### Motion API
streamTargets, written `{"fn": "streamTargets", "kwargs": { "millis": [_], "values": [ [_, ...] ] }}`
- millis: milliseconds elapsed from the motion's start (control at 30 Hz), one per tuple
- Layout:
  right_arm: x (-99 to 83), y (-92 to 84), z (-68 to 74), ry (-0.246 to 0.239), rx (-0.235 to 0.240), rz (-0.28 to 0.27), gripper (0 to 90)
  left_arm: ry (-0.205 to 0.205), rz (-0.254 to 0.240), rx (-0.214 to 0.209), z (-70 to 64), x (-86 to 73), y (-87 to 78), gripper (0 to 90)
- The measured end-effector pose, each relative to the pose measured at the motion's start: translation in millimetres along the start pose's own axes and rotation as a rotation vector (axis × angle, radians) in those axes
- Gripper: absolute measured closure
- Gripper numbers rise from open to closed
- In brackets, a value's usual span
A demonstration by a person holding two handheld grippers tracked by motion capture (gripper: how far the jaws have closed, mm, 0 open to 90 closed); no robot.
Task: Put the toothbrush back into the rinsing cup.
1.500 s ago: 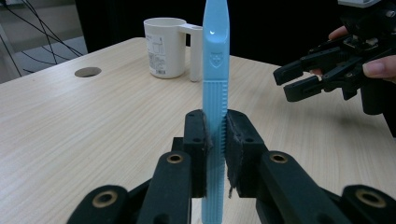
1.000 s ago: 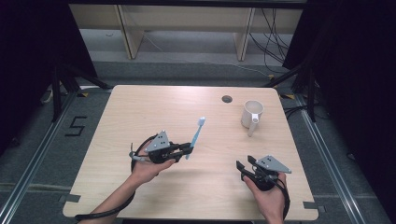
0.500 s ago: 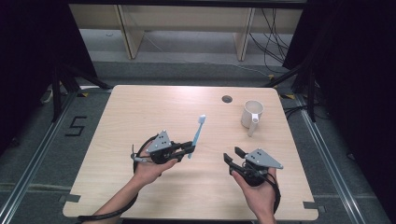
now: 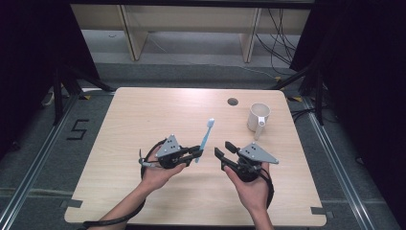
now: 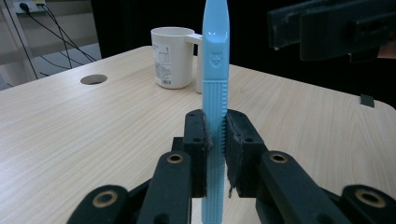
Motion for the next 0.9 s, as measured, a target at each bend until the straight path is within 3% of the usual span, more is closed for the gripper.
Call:
{"fn": "streamTargets", "kwargs": {
  "millis": [233, 333, 433, 467, 533, 633, 900],
  "values": [
    [9.5, 5.3, 4.8, 0.039, 0.018, -0.025, 54.0, 0.008, 0.023, 0.018, -2.3, -1.3, 1.1, 78.6],
    [16.5, 8.3, 6.7, 0.031, 0.023, -0.045, 55.3, 0.009, 0.023, 0.017, -3.0, -1.0, 2.7, 78.6],
    [19.1, 9.9, 9.2, 0.052, 0.034, -0.041, 55.4, 0.014, 0.023, 0.018, -3.8, 0.3, 2.9, 78.6],
    [20.5, 10.5, 7.0, 0.027, 0.021, -0.040, 55.6, 0.011, 0.009, 0.009, -4.5, 1.1, 4.1, 78.6],
    [22.2, 12.1, 8.2, 0.043, 0.035, -0.044, 55.9, 0.012, 0.008, 0.012, -5.3, 1.7, 4.7, 78.6],
    [23.9, 13.8, 7.1, 0.052, 0.022, -0.040, 56.7, 0.021, 0.022, 0.030, -6.3, 1.9, 4.7, 78.6],
    [26.8, 21.7, 9.7, 0.069, 0.026, -0.041, 63.5, 0.026, 0.015, 0.038, -10.1, 5.3, 8.0, 78.6]
  ]
}}
Point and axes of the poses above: each handheld gripper's, and its own axes: y roughly forward along the jaws, x roughly out of its top, z roughly to its left, the point moved 5 cm from there along y, roughly forward along the jaws, and after that the axes turned 8 degrees about z, right-handed, at the moved point
